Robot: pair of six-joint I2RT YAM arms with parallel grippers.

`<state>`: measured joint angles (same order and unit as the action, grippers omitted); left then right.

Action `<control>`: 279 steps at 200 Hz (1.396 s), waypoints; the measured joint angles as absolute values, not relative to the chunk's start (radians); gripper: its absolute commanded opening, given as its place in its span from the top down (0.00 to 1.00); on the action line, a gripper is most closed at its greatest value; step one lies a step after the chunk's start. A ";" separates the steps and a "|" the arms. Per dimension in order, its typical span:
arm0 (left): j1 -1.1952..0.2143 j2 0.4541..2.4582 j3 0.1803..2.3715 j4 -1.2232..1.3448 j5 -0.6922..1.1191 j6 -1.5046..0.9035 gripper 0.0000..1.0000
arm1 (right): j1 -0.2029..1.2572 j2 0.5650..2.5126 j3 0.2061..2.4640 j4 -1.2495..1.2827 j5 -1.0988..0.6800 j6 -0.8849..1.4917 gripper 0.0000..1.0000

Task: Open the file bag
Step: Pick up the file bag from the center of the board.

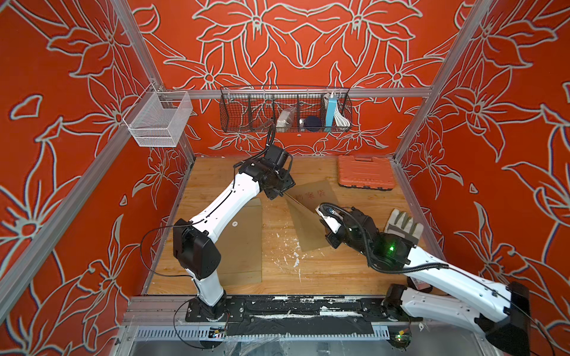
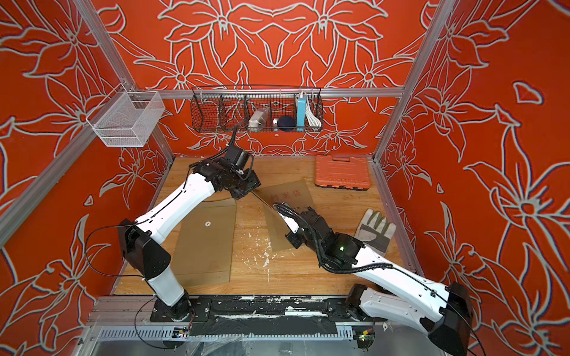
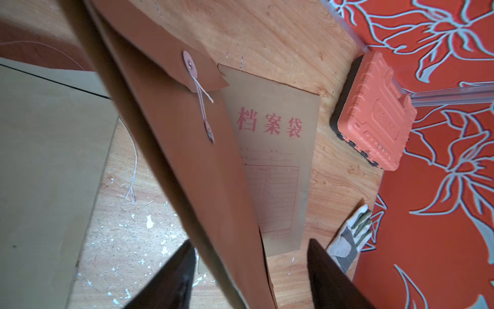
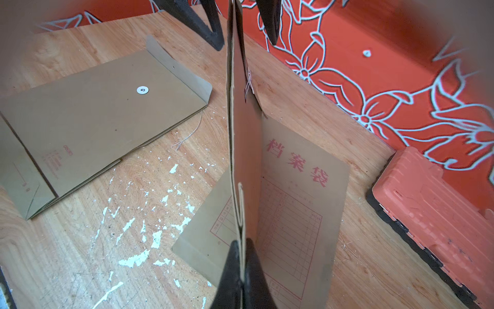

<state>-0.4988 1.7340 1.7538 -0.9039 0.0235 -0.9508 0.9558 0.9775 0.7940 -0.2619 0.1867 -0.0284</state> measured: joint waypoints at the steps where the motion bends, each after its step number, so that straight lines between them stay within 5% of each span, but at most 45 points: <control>1: -0.499 1.734 1.754 -0.904 0.023 -0.952 0.41 | 0.956 0.978 0.795 -0.262 0.187 -0.029 1.00; 164: -0.499 1.764 1.744 -0.902 0.039 -0.932 0.69 | 0.972 1.025 0.809 -0.231 0.197 -0.035 1.00; 249: -0.499 1.763 1.731 -0.900 0.038 -0.926 0.95 | 0.976 1.026 0.809 -0.228 0.198 -0.028 1.00; 279: -0.498 1.752 1.726 -0.899 0.030 -0.904 1.00 | 0.976 0.998 0.809 -0.234 0.185 -0.039 0.55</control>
<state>-0.4984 1.7523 1.7256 -0.8993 0.0296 -0.9035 0.9760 0.9981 0.8085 -0.2340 0.1852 -0.0387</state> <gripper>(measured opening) 0.049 0.322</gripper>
